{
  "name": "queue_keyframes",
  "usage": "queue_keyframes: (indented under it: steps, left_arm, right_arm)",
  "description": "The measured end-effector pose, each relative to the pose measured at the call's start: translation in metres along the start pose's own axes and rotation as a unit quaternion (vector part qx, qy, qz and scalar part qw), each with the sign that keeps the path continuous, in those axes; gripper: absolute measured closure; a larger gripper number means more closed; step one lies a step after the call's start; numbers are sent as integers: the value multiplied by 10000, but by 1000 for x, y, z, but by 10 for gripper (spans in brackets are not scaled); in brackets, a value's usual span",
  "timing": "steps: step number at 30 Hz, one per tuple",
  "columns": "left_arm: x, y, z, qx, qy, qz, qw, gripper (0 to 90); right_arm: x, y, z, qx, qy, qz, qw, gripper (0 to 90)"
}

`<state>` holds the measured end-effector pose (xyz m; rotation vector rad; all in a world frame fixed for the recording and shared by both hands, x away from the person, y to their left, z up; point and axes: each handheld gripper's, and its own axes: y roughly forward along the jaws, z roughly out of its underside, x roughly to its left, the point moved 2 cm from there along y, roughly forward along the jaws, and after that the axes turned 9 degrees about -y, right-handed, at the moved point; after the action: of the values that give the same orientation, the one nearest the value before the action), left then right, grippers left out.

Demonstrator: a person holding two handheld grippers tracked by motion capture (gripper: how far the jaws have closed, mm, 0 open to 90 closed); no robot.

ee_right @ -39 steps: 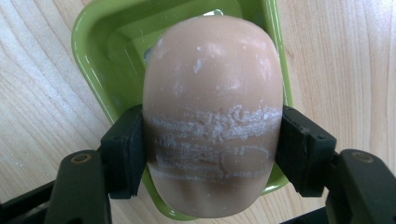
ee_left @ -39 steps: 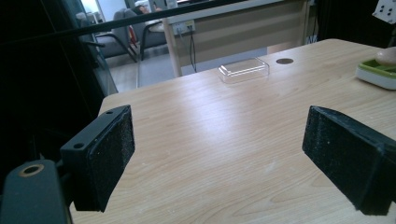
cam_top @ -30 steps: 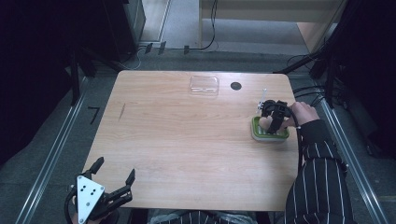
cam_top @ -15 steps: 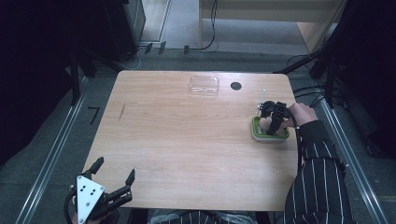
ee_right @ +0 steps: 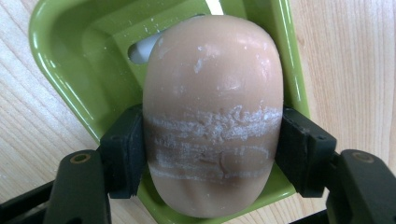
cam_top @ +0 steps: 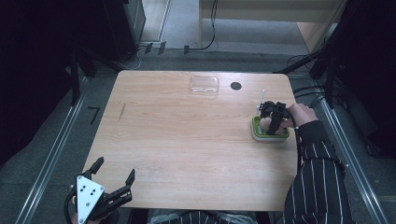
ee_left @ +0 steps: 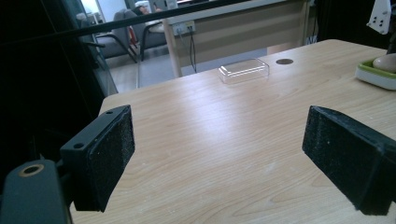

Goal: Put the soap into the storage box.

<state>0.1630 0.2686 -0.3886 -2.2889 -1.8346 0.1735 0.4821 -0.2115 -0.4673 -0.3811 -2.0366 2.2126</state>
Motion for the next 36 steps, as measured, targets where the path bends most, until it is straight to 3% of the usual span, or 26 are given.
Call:
queue_keyframes:
  steps: [13, 36]
  left_arm:
    - [-1, 1, 0, -13, 15, 29, 10000, 96]
    - [-1, 3, -1, -34, 28, 54, 10000, 96]
  right_arm:
    - [-3, 2, 2, -26, 401, -155, 9991, 327]
    - [-4, 1, 6, -82, 656, -210, 9976, 310]
